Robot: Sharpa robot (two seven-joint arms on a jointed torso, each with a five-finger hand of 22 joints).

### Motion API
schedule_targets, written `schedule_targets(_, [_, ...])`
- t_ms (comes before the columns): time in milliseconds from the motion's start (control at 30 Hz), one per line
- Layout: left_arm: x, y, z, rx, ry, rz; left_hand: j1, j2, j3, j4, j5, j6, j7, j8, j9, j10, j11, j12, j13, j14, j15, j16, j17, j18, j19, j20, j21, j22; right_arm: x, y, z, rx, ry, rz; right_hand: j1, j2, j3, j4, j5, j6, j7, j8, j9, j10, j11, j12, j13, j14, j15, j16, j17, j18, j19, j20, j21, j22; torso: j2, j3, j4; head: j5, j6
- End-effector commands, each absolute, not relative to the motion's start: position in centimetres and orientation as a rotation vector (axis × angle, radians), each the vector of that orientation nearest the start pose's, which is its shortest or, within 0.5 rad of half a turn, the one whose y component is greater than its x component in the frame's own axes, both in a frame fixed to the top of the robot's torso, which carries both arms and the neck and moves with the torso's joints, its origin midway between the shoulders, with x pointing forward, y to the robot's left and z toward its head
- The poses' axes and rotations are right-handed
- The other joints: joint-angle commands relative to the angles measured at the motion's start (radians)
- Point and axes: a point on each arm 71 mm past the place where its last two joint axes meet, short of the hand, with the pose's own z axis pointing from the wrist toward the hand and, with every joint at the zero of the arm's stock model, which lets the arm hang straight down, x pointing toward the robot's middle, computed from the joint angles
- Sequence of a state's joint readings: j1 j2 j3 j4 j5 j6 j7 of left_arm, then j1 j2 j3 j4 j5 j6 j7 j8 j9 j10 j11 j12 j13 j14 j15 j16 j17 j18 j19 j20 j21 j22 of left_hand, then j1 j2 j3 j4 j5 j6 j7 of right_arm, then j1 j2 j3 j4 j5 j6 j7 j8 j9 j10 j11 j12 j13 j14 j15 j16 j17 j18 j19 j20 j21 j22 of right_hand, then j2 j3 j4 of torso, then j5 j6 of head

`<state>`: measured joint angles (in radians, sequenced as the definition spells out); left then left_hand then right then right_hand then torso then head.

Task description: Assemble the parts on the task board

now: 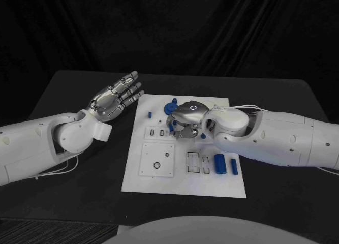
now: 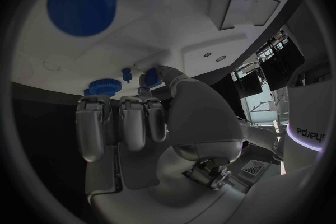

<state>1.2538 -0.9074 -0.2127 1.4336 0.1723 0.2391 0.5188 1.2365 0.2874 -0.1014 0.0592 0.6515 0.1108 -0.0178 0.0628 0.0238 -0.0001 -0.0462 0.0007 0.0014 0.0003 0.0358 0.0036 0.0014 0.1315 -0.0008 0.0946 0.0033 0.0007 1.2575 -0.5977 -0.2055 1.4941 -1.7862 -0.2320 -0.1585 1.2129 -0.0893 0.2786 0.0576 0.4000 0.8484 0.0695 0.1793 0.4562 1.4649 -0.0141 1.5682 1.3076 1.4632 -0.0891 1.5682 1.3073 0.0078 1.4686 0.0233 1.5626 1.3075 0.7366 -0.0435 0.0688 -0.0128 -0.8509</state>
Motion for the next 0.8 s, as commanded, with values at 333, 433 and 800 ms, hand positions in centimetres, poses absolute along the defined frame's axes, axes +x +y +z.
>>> schedule_targets(333, [47.86,25.01,-20.39,-1.154,1.481,-2.000,-0.010,0.000,-0.001,-0.005,0.006,-0.002,0.006,0.001,0.000,0.000,0.008,-0.001,-0.001,0.000,0.009,-0.004,-0.001,-0.003,0.001,0.008,-0.003,-0.001,45.94,-8.48,-21.96,-0.697,1.654,0.564,-0.019,0.000,-0.011,-0.015,-0.068,-0.053,0.005,-0.074,-0.057,0.106,0.004,0.003,0.263,0.108,0.004,0.003,0.264,-0.002,0.089,0.005,-0.012,0.255,0.000,0.0001,-0.0001,-0.001,-0.003])
schedule_targets(433, [47.86,25.02,-20.39,-1.154,1.481,-1.999,-0.010,0.000,-0.001,-0.005,0.006,-0.002,0.006,0.001,0.000,0.000,0.008,-0.001,-0.001,0.000,0.009,-0.004,-0.001,-0.003,0.001,0.008,-0.003,-0.001,45.95,-8.52,-21.93,-0.696,1.649,0.568,-0.021,0.003,-0.025,-0.021,-0.103,-0.113,-0.005,-0.116,-0.097,0.106,-0.005,0.003,0.263,0.108,-0.003,0.003,0.264,-0.001,0.087,0.001,-0.015,0.254,0.000,-0.0001,-0.0001,-0.001,-0.004])
schedule_targets(800, [47.84,25.25,-20.40,-1.157,1.479,-1.992,-0.011,0.001,0.001,-0.006,0.006,-0.002,0.006,0.001,0.000,0.000,0.007,-0.001,-0.001,0.000,0.009,-0.004,-0.001,-0.003,0.001,0.008,-0.003,-0.001,45.89,-8.82,-21.60,-0.681,1.608,0.597,-0.031,0.009,-0.066,-0.019,-0.183,-0.321,-0.023,-0.126,-0.223,0.106,-0.021,0.003,0.263,0.108,-0.015,0.003,0.264,0.000,0.085,-0.011,-0.019,0.253,0.000,-0.0005,0.0000,0.003,-0.004])
